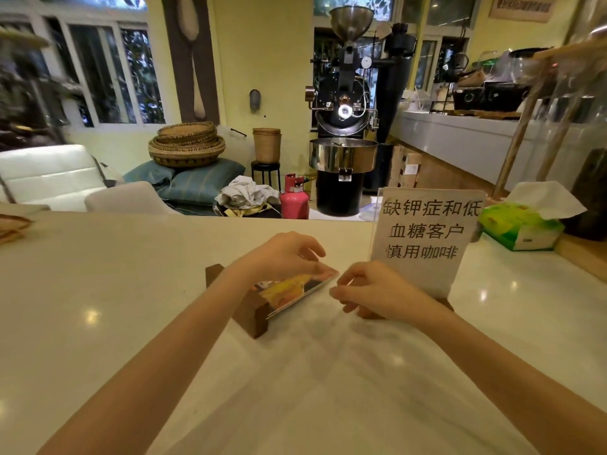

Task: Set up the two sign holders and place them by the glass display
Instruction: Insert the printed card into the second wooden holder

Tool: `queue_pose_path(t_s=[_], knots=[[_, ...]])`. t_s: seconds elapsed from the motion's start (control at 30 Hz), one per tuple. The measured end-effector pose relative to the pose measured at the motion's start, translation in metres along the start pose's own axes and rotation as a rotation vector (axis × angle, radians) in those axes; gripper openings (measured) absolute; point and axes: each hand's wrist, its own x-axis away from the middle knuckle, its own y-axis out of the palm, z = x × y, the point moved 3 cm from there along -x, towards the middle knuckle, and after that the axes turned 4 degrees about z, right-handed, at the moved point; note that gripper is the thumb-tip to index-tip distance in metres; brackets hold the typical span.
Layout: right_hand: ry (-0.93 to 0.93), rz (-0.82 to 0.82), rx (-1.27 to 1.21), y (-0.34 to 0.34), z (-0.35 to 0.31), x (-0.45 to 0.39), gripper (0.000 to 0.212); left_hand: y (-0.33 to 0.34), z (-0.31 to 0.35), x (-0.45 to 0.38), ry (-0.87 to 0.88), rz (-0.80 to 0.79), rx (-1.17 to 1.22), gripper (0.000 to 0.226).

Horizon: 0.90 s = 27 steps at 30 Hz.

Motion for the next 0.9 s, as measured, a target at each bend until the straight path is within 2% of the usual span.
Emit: queue_pose_path(t_s=[0.07, 0.13, 0.3, 0.43, 0.63, 0.9], knots=[[0.02, -0.09, -0.213, 0.014, -0.009, -0.007, 0.014, -0.013, -0.01, 0.002, 0.008, 0.031, -0.04, 0.032], [0.114, -0.155, -0.407, 0.028, -0.012, -0.013, 0.022, -0.023, -0.019, 0.002, 0.017, 0.068, -0.09, 0.028], [0.36, -0.177, -0.712, 0.054, -0.007, -0.022, 0.009, -0.035, -0.051, -0.001, -0.042, 0.087, -0.155, 0.027], [0.485, -0.148, -0.774, 0.066, 0.0, -0.026, 0.011, -0.034, -0.082, -0.004, -0.155, 0.088, -0.15, 0.031], [0.51, -0.11, -0.833, 0.08, -0.004, -0.032, 0.008, -0.025, -0.106, -0.008, -0.326, 0.08, -0.148, 0.043], [0.474, -0.029, -0.883, 0.096, -0.006, -0.039, 0.029, -0.021, -0.113, -0.011, -0.371, 0.127, -0.145, 0.049]])
